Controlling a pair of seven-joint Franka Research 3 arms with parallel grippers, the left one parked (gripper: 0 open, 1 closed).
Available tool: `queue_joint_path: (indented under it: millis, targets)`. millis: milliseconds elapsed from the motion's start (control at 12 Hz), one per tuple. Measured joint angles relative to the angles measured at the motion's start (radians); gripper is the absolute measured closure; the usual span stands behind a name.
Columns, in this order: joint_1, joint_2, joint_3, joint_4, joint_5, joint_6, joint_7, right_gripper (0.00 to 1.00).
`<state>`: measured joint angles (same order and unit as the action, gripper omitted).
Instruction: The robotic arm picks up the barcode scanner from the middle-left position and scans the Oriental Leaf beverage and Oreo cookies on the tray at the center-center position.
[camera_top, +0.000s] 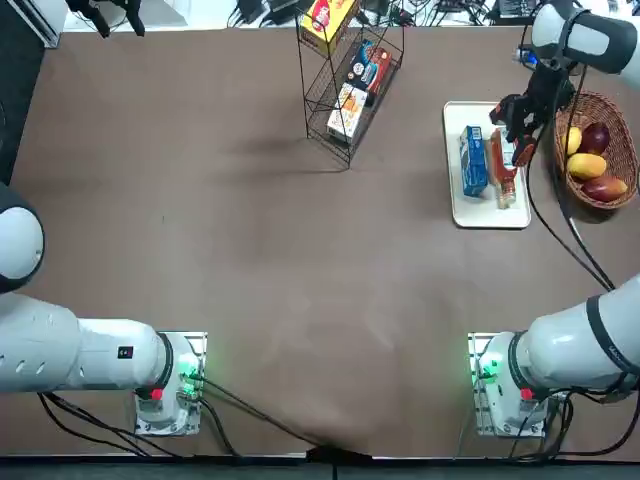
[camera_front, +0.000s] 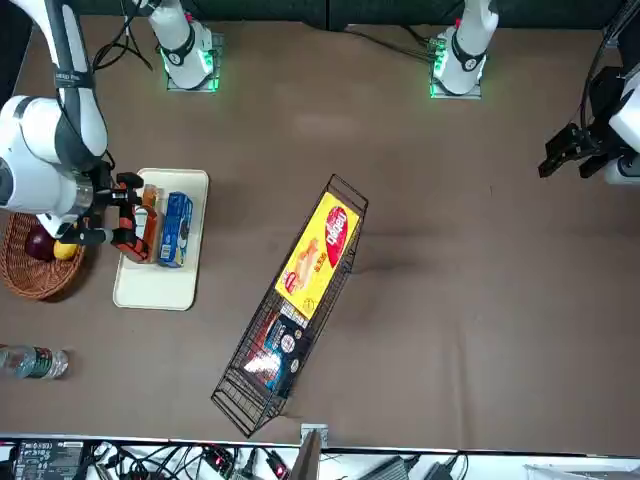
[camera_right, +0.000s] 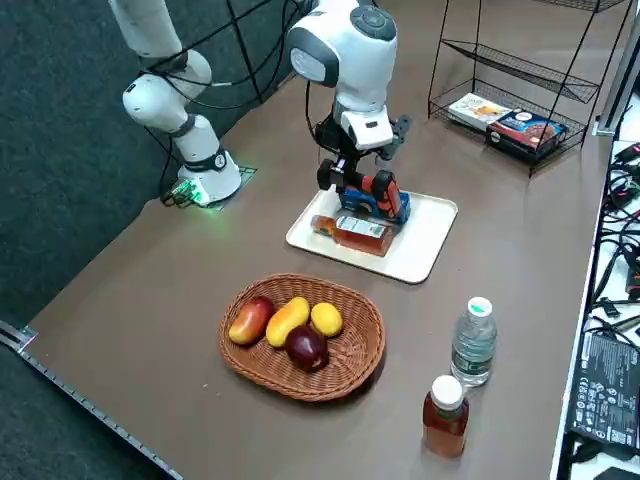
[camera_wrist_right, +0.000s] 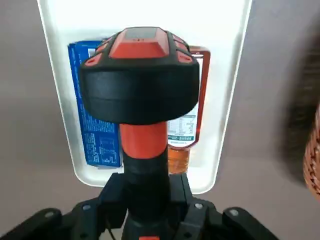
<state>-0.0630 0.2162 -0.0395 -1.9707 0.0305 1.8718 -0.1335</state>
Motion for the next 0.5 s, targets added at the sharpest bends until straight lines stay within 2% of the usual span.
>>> queue_joint_path:
  millis: [500]
  targets:
    - [-0.021, 0.000, 0.000, 0.021, -0.001, 0.005, 0.000, 0.58]
